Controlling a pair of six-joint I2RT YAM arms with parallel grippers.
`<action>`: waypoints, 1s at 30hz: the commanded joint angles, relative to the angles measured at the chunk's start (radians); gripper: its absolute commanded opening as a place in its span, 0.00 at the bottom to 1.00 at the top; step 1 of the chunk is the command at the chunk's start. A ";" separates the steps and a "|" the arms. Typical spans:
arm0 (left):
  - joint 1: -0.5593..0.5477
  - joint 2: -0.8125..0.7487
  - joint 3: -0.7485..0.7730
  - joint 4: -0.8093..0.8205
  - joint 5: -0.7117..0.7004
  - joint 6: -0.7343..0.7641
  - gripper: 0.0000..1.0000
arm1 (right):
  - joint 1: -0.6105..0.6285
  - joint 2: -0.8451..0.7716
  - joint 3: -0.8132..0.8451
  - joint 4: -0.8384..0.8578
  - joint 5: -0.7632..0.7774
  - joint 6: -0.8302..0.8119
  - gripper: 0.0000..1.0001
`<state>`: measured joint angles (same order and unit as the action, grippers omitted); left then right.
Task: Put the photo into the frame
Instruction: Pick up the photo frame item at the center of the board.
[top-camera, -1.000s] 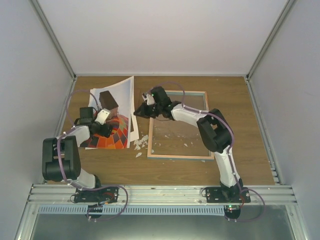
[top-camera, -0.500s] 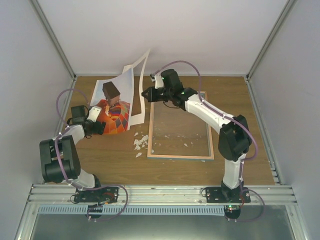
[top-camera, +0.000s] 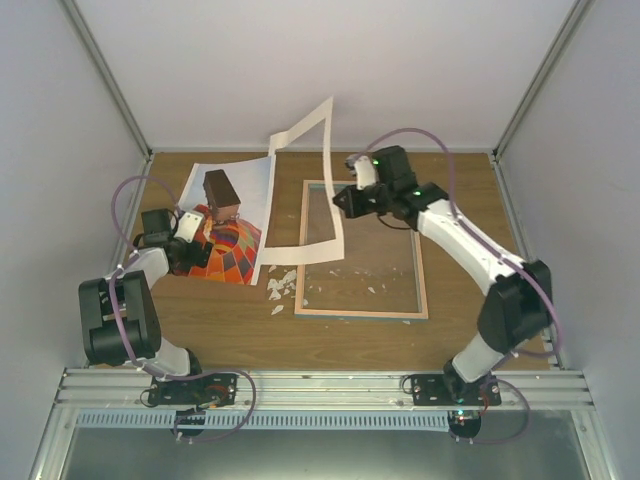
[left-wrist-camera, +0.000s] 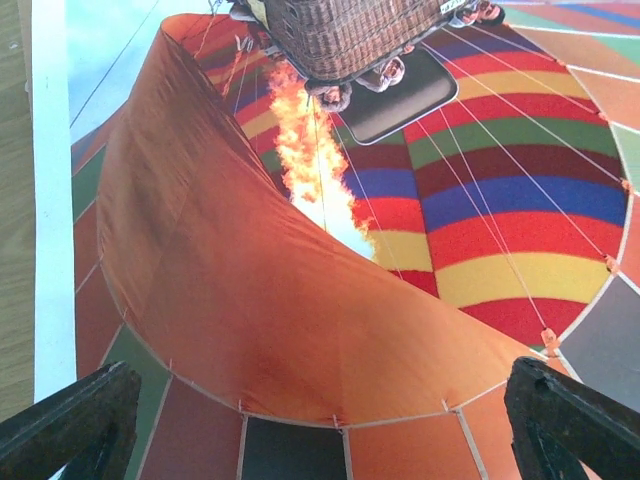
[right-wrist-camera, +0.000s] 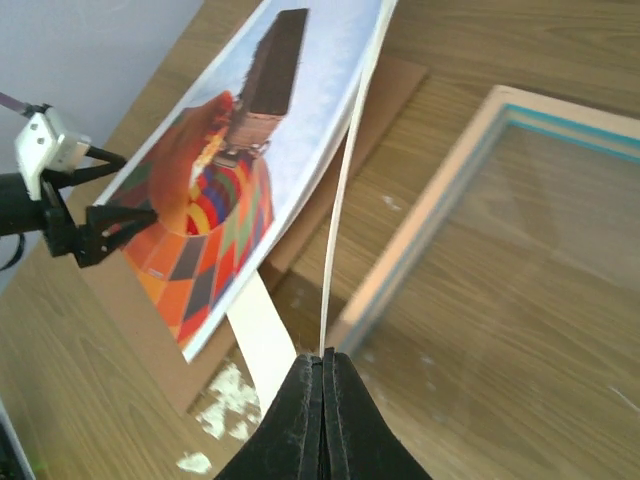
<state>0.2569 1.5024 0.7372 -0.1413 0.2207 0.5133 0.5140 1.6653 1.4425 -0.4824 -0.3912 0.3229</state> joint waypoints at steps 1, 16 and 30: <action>0.001 -0.006 0.046 0.006 0.032 -0.006 0.99 | -0.104 -0.135 -0.112 -0.063 -0.097 -0.124 0.01; -0.030 -0.021 0.083 -0.020 0.026 -0.026 0.99 | -0.471 -0.309 -0.553 -0.070 -0.429 -0.172 0.01; -0.041 -0.018 0.070 -0.007 0.034 -0.033 0.99 | -0.662 -0.256 -0.581 -0.136 -0.401 -0.259 0.00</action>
<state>0.2268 1.5024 0.8040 -0.1734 0.2363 0.4957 -0.1146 1.3998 0.8738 -0.6140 -0.7914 0.0860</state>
